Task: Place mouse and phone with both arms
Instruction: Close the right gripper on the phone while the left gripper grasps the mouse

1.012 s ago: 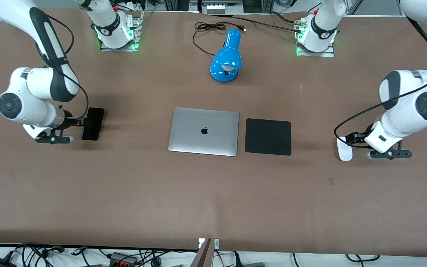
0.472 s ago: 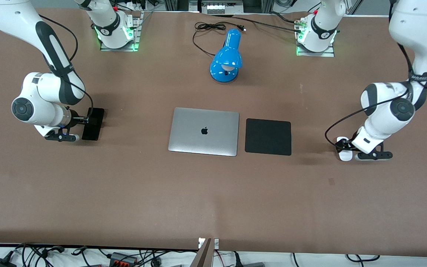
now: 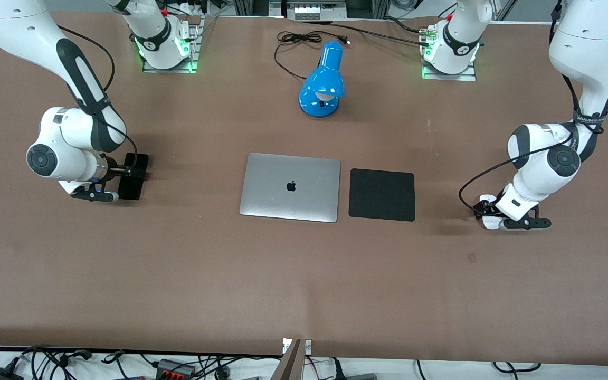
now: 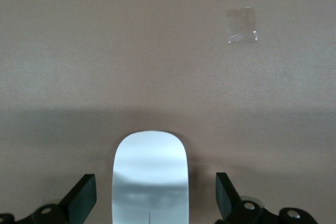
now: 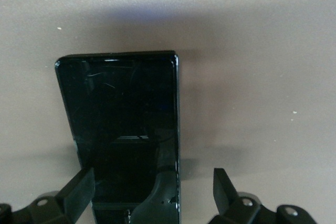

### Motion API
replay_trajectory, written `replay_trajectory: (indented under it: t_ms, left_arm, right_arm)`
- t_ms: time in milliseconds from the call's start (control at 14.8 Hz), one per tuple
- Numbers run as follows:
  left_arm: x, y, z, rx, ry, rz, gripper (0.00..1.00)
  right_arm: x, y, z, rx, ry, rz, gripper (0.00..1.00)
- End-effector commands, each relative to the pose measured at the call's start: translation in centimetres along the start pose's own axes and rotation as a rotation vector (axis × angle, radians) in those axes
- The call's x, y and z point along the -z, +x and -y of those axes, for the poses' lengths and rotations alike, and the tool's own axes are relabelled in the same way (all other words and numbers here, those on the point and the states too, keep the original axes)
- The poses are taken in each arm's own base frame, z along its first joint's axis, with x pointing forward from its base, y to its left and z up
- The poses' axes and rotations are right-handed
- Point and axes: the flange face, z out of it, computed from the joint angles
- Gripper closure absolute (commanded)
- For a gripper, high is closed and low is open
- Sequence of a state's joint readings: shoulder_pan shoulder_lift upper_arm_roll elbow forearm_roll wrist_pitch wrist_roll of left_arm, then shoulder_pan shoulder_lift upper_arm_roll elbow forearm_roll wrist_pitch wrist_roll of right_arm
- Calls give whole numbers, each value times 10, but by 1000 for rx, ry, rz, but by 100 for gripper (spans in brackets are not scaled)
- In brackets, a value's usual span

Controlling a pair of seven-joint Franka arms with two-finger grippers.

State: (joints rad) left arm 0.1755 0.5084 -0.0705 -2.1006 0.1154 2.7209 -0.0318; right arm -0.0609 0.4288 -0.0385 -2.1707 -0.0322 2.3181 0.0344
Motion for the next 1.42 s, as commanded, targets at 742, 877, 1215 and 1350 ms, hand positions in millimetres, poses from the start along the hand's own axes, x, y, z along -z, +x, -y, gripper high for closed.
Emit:
replay_trajectory:
  t_ms: [742,877,1215,1350]
  left_arm:
    - [-8,-8,8,-14,1,73,62]
    - [6,0,5,-16,2,48,62]
    - [66,36,-52,-95,-15,118,62]
    - [91,50,-102,-108,-47,162,62]
  right_arm:
    - [0,2,12,-34,29,-26,0]
    - [-1,3,17,-28,29,-32,0]
    - [-13,4,22,-19,26,-35,0]
    - [-18,5,23,-17,26,-38,0]
